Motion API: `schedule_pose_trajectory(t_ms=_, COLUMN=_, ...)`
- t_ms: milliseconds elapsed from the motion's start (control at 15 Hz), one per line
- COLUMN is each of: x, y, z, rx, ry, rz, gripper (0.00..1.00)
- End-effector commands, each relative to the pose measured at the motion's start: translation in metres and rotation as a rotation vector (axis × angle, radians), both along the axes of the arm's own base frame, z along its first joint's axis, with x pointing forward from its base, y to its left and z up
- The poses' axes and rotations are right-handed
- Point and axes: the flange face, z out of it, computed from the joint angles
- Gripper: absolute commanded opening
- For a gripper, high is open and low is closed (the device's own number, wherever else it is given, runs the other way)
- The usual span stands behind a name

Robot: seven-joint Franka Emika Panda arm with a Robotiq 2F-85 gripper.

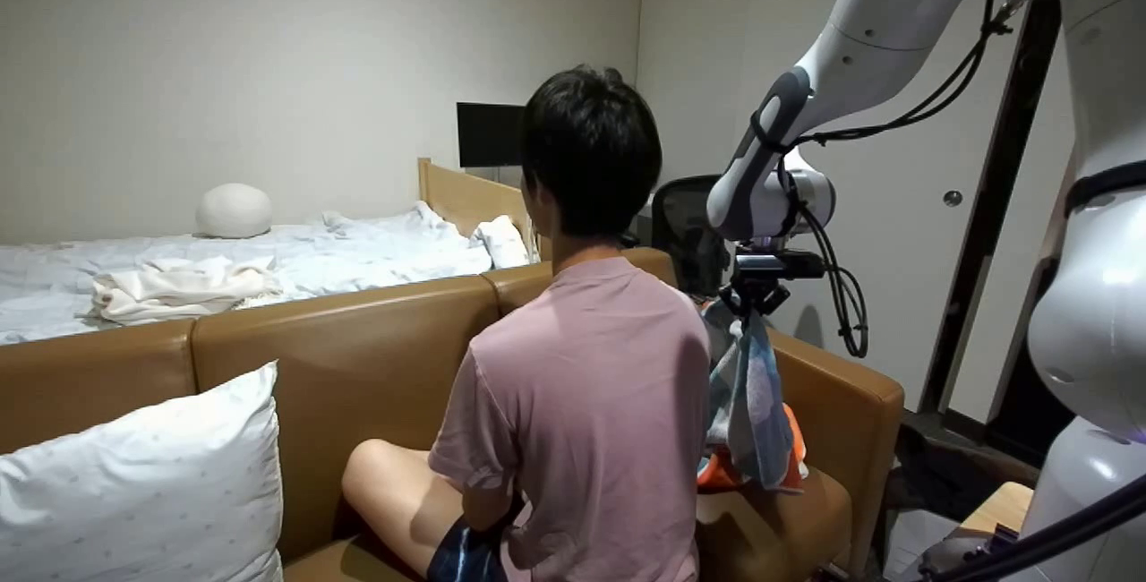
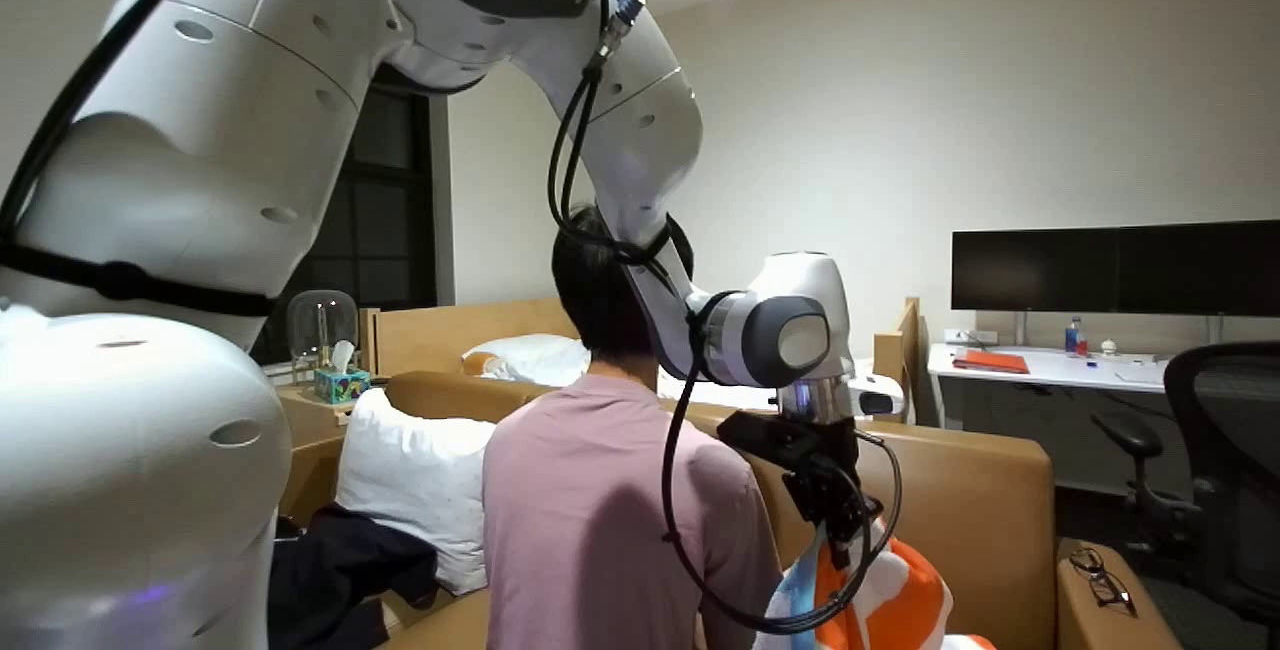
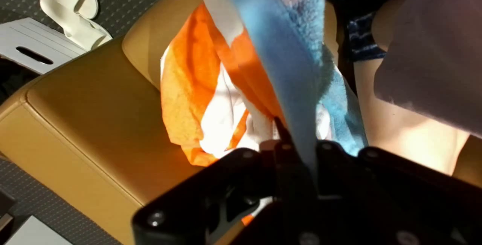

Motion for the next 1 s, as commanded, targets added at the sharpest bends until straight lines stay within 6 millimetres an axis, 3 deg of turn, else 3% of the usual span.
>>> schedule_pose_trajectory(t_ms=0, x=-0.007, y=-0.007, z=0.045, rx=-0.013, ry=-0.048, rz=0.0, gripper=0.02)
schedule_pose_trajectory(t_ms=333, x=-0.002, y=-0.009, z=0.104, rx=-0.062, ry=-0.124, rz=0.017, gripper=0.02)
schedule_pose_trajectory(t_ms=533, x=0.002, y=0.008, z=0.129, rx=-0.088, ry=-0.142, rz=0.052, gripper=0.02)
schedule_pose_trajectory(t_ms=667, x=0.005, y=0.029, z=0.14, rx=-0.103, ry=-0.155, rz=0.082, gripper=0.02)
schedule_pose_trajectory(t_ms=933, x=0.002, y=0.092, z=0.161, rx=-0.096, ry=-0.197, rz=0.118, gripper=0.02)
